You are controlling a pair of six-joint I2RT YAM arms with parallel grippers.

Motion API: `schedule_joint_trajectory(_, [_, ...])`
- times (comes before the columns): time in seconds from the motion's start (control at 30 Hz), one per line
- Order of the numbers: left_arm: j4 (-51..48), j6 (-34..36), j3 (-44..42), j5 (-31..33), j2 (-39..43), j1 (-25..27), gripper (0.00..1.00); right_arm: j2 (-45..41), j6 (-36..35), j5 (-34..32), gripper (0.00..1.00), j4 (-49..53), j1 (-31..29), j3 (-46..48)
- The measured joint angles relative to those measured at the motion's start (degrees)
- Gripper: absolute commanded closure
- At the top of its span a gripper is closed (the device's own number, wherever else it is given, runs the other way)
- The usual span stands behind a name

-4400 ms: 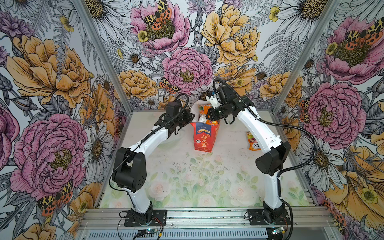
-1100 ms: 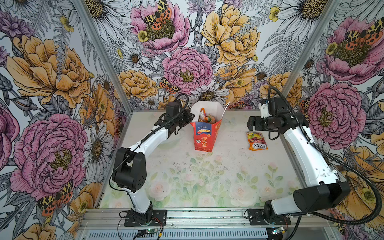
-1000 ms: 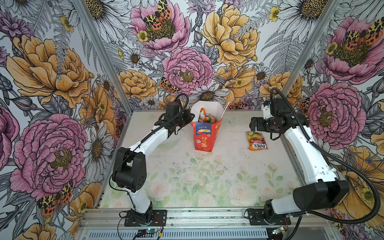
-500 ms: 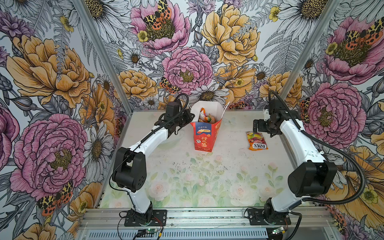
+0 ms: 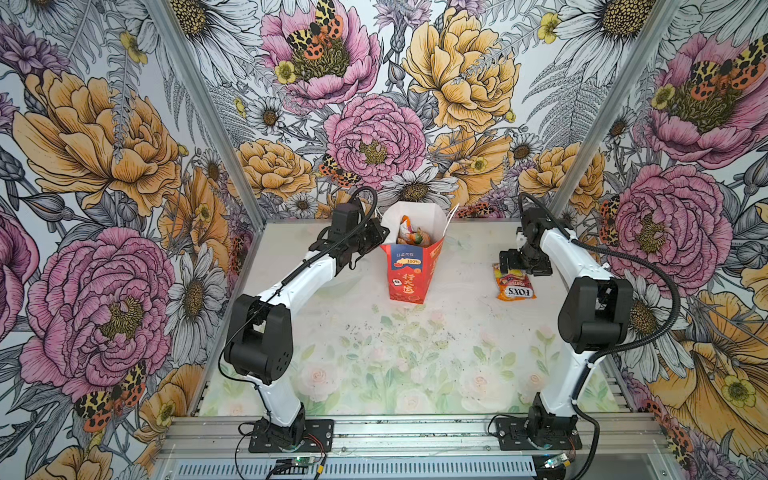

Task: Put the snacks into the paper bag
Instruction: 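Move the right gripper over the FOX'S candy bag and lower toward it, then close the right gripper on the FOX'S candy bag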

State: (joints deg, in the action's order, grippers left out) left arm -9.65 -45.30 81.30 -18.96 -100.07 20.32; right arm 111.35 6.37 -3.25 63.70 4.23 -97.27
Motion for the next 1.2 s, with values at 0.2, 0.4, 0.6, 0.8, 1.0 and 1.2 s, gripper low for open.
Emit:
schedule_joint_trajectory(0.2, [0.00,0.00,0.00,0.00,0.00,0.00,1.00,4.31,-0.07,0.26,0.00,0.26,1.20,-3.52])
schedule_joint_trajectory(0.4, [0.00,0.00,0.00,0.00,0.00,0.00,1.00,8.68,-0.55,1.57,0.00,0.87,2.60,-5.99])
schedule_joint_trajectory(0.6, [-0.02,0.00,0.00,0.00,-0.02,0.00,1.00,13.00,-1.51,2.89,0.00,1.81,3.67,-8.79])
schedule_joint_trajectory(0.8, [-0.02,0.00,0.00,0.00,-0.02,0.00,1.00,15.47,-1.55,4.39,0.00,2.56,4.48,-10.34])
schedule_joint_trajectory(1.0, [-0.02,0.00,0.02,0.02,-0.02,0.00,1.00,17.81,-1.84,6.12,0.00,3.19,4.48,-11.45])
schedule_joint_trajectory(1.2, [-0.04,0.00,0.02,0.02,-0.02,0.00,1.00,18.86,-1.99,7.39,0.00,3.52,4.48,-11.82])
